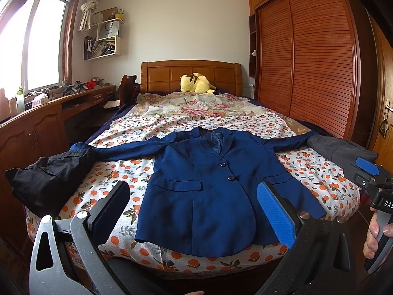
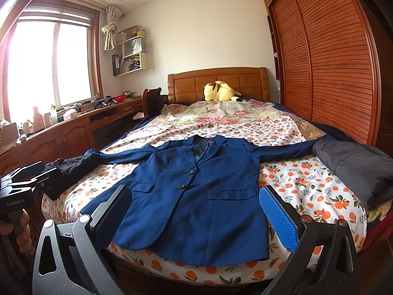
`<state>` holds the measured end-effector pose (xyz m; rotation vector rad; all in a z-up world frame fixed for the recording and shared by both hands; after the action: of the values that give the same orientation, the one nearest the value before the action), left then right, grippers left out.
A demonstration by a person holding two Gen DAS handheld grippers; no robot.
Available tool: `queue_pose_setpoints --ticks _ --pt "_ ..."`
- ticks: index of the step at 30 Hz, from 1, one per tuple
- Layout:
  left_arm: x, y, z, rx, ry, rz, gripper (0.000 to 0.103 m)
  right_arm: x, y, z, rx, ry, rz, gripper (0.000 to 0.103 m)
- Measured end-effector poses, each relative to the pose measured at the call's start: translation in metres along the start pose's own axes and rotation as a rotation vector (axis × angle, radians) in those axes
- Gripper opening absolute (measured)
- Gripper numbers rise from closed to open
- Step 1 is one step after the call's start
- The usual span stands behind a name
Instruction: Fold large clothes
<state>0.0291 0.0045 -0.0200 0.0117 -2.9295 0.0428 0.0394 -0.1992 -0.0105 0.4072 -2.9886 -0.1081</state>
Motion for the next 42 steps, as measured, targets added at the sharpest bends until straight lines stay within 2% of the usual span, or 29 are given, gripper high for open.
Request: queue_pose_setpoints --ticks 42 --pt "0.008 -0.001 -0.009 0.004 -0.015 -0.001 0.103 0.000 0.001 -0.001 0.006 -0.005 -0.005 0.103"
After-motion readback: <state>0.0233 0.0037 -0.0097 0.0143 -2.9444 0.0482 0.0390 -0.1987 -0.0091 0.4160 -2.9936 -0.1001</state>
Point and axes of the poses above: each gripper's, at about its wrist camera, not at the fingertips, and x roughly against the way its jaws point, y to its left, z to its underside, the point moved 3 cm from there along -x, roughly the way its jaws point, and after that the axes turned 11 degrees about -y, right-handed, at the moved point
